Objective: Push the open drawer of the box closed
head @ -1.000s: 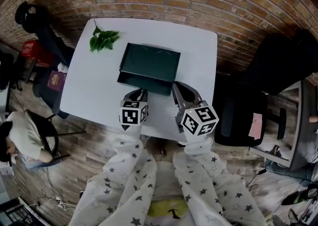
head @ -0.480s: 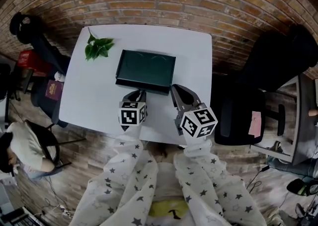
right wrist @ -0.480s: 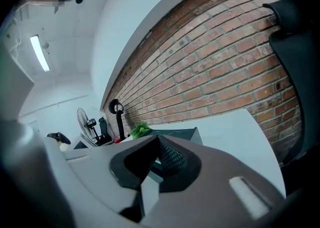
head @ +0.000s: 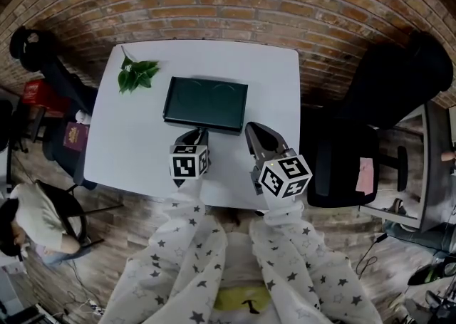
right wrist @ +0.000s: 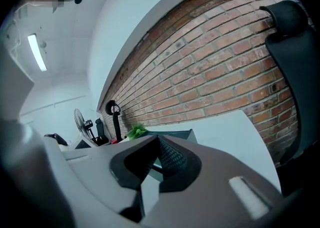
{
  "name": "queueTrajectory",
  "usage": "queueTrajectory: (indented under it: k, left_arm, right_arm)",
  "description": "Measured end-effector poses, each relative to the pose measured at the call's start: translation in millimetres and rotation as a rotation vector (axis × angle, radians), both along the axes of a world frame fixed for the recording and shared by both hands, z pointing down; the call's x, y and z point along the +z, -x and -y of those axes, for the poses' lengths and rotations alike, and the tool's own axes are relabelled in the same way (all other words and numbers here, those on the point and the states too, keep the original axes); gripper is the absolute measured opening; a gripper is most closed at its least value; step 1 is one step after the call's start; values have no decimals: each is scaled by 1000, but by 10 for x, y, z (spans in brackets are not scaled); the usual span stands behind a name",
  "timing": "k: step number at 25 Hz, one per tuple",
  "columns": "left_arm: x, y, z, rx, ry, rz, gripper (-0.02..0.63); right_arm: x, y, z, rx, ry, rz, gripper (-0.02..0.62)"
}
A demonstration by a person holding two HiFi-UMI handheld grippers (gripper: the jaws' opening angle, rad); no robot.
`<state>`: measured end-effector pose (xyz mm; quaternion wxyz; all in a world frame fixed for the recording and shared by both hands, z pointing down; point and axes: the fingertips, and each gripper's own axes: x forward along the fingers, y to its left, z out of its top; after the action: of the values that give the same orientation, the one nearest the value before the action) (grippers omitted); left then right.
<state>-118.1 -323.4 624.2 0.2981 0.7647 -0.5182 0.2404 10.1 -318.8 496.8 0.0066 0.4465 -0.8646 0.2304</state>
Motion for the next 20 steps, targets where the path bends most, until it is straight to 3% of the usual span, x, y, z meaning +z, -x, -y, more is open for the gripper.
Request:
queueTrajectory:
  k: [20]
  left_arm:
    - [16, 11, 81, -10, -2, -7, 64]
  right_arm:
    - [8, -27, 40, 14, 0, 0, 8]
